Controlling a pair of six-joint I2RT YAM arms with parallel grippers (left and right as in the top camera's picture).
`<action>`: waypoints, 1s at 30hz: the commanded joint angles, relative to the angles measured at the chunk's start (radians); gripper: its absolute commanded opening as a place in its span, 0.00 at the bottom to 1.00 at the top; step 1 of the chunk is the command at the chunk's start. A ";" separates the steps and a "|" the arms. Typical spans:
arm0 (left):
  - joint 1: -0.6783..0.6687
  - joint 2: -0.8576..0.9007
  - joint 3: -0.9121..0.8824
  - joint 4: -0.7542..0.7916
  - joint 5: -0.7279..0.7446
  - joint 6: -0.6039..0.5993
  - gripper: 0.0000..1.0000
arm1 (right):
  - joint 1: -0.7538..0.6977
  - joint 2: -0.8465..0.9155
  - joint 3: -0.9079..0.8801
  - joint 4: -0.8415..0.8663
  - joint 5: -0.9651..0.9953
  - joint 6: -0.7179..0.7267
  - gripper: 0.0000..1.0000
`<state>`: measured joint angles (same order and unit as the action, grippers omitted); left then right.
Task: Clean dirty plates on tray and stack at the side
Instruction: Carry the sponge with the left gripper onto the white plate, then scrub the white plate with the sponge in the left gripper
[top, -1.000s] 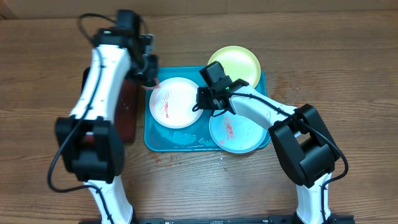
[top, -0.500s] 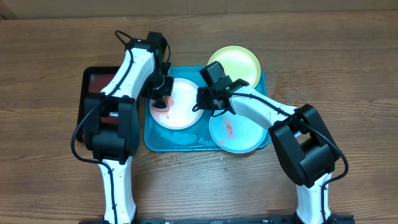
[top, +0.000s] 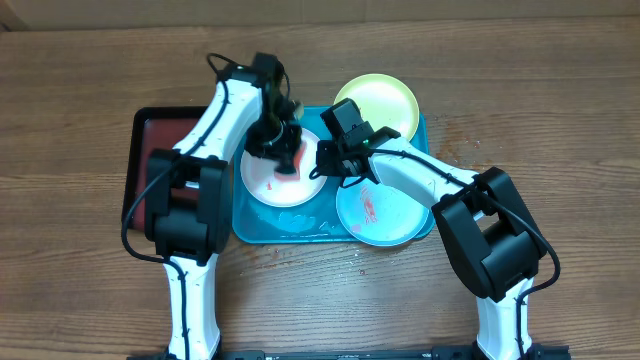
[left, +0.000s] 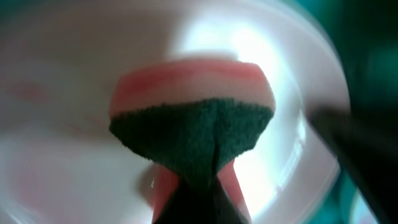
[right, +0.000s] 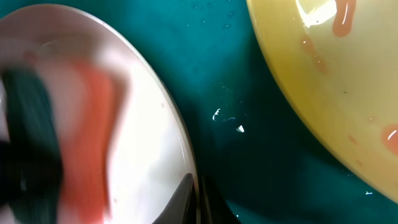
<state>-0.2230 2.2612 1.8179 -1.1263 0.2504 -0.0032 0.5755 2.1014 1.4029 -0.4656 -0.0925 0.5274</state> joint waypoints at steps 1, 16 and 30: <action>0.037 0.002 -0.004 0.081 -0.165 -0.159 0.04 | -0.008 0.025 0.010 -0.010 0.010 0.009 0.04; -0.028 0.002 -0.004 -0.171 -0.169 -0.034 0.04 | -0.008 0.024 0.010 0.001 0.010 0.014 0.05; -0.056 0.002 -0.004 -0.068 -0.365 -0.309 0.04 | -0.009 0.024 0.010 -0.010 0.010 0.023 0.05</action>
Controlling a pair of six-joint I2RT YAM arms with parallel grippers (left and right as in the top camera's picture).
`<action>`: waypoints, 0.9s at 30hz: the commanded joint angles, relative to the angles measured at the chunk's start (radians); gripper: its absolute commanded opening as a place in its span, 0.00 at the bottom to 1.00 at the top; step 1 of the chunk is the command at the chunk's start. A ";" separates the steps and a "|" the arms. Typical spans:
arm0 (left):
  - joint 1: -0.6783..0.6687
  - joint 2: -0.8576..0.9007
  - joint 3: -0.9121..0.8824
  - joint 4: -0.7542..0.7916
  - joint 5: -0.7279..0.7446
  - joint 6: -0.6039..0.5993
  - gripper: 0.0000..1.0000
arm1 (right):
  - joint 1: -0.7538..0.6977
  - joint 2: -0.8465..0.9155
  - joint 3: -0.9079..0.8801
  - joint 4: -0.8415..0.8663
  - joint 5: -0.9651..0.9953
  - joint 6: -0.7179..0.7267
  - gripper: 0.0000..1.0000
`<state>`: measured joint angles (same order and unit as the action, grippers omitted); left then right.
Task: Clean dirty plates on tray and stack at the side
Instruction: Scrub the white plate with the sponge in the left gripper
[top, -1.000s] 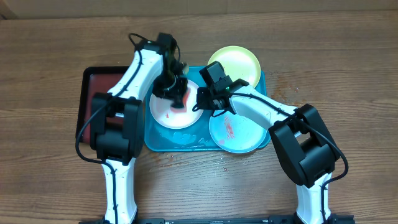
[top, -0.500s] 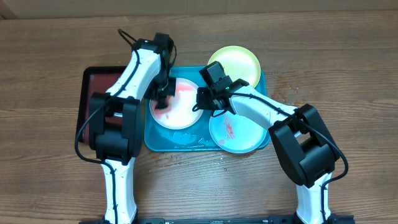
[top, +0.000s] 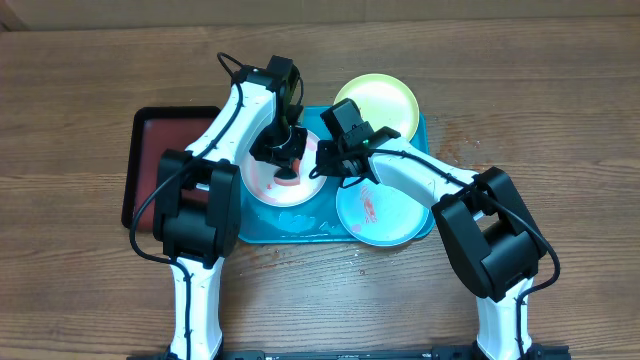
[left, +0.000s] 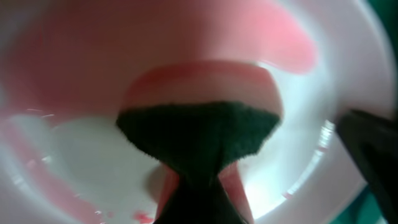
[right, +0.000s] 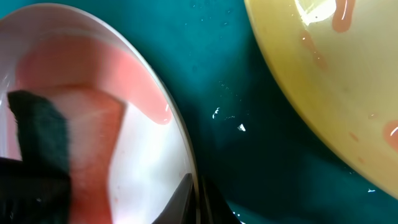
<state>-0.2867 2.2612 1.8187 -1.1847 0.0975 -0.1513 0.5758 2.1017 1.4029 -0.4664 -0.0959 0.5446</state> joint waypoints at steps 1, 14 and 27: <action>0.007 0.002 -0.005 -0.032 -0.285 -0.222 0.04 | -0.010 0.024 0.010 -0.010 0.014 0.006 0.05; -0.024 0.002 -0.005 -0.143 -0.026 -0.042 0.04 | -0.011 0.024 0.010 -0.001 0.014 0.006 0.05; -0.028 0.008 -0.035 -0.016 -0.319 -0.349 0.04 | -0.011 0.024 0.010 -0.007 0.014 0.006 0.05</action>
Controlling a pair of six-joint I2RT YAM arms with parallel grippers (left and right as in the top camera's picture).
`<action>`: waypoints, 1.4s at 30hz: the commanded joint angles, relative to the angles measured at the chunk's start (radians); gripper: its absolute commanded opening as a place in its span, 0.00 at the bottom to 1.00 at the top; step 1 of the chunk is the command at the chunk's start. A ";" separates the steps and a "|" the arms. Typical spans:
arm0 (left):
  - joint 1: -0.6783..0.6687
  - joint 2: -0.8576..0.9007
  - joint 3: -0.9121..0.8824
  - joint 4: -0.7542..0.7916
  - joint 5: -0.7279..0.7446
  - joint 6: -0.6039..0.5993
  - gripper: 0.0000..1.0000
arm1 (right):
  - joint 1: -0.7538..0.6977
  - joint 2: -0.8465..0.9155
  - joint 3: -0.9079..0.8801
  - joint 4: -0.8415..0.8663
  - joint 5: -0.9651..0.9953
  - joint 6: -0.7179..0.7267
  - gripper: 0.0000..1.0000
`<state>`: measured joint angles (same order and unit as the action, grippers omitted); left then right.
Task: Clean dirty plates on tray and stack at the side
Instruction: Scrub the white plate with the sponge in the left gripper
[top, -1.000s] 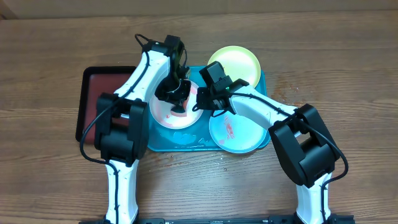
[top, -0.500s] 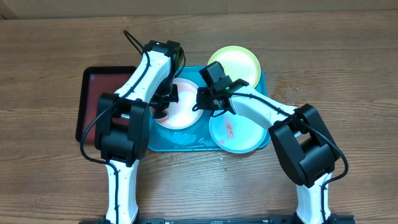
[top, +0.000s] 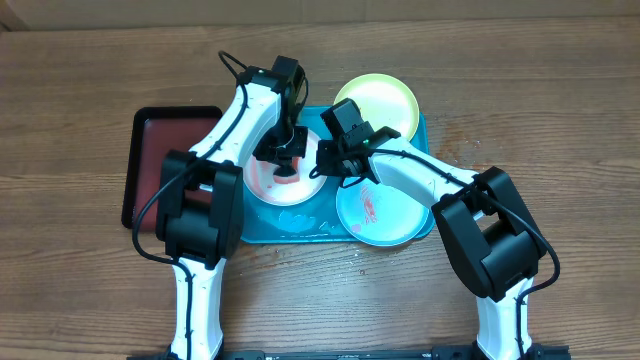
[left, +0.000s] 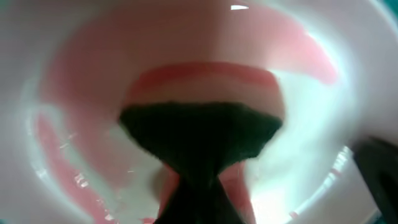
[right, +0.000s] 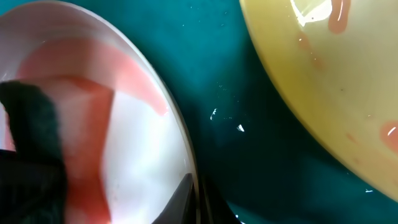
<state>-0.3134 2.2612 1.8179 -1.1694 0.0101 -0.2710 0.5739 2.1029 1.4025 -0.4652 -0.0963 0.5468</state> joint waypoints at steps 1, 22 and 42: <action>-0.002 0.008 -0.037 -0.051 -0.251 -0.260 0.04 | -0.009 0.023 0.011 -0.008 0.014 0.004 0.05; -0.002 0.008 -0.043 0.137 0.017 0.053 0.04 | -0.009 0.023 0.011 -0.001 0.014 0.004 0.05; -0.002 0.007 -0.034 0.142 0.356 0.315 0.04 | -0.008 0.023 0.011 0.000 -0.018 0.004 0.06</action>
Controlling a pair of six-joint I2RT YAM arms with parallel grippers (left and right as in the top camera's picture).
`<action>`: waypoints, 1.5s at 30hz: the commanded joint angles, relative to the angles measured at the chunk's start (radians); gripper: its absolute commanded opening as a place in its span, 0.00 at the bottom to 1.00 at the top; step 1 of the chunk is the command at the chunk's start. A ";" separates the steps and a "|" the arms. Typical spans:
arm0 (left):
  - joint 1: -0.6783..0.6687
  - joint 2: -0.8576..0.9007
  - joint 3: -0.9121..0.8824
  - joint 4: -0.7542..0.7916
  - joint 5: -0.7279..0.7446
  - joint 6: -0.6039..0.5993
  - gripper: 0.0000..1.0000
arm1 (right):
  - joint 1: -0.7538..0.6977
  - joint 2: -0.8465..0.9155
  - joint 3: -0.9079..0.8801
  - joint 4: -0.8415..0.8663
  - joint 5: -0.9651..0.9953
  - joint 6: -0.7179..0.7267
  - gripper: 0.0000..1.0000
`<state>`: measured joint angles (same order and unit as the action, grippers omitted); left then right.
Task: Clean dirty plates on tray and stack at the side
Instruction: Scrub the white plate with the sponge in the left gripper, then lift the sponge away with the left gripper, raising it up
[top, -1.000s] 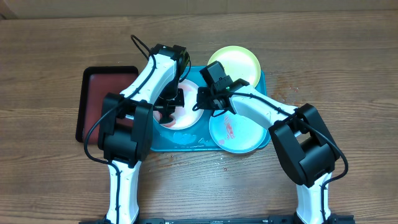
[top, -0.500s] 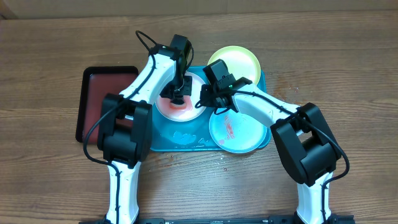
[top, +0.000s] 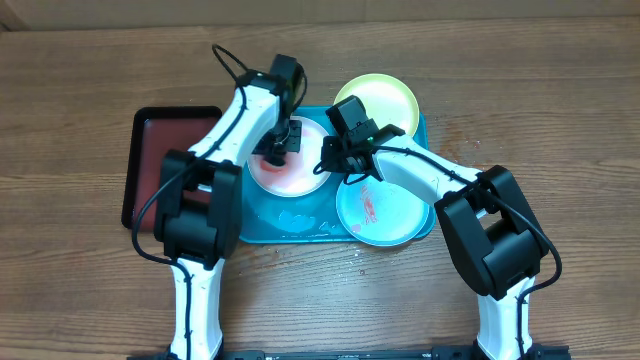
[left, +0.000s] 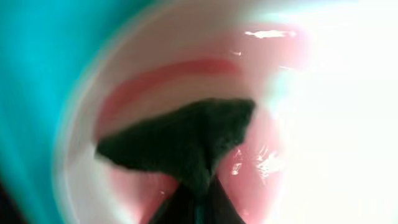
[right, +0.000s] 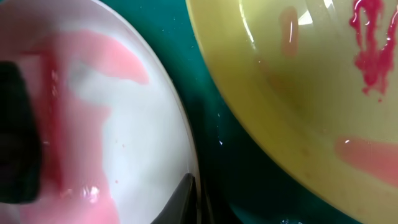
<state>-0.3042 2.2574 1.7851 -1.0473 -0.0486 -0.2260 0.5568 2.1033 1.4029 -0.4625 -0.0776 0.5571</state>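
Note:
A white plate (top: 292, 170) smeared pink lies on the teal tray (top: 262, 222). My left gripper (top: 274, 152) is shut on a sponge (left: 180, 140), dark green over pink, pressed onto the plate's far left part. My right gripper (top: 329, 162) is shut on the white plate's right rim (right: 186, 155). A yellow-green plate (top: 377, 103) with red smears (right: 370, 43) sits at the tray's far right corner. A light blue plate (top: 380, 208) with red streaks lies at the near right.
A dark red tray (top: 150, 160) lies on the wooden table (top: 80, 290) left of the teal tray. Water drops and pink smears lie on the teal tray's near strip.
The left gripper with the sponge has moved to the far left part of the white plate. Pink smear now covers more of the plate. The right gripper keeps its hold on the rim.
All along my right gripper gripped the white plate's right rim. The left gripper held the sponge on the plate, at its middle, then nearer, then at the middle again, now at its far left. The pink smear has spread across the plate.

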 joint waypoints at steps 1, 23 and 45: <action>-0.010 0.011 -0.001 0.032 0.435 0.276 0.04 | 0.009 0.023 0.010 -0.003 -0.037 -0.006 0.06; 0.006 0.011 0.505 -0.323 -0.269 -0.093 0.04 | 0.011 0.021 0.049 -0.084 -0.059 -0.006 0.04; 0.123 0.011 0.886 -0.642 -0.006 -0.032 0.04 | 0.217 -0.195 0.299 -0.529 0.690 -0.085 0.04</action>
<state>-0.1814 2.2612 2.6812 -1.6875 -0.0792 -0.2787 0.7181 1.9278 1.6756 -0.9783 0.3099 0.4503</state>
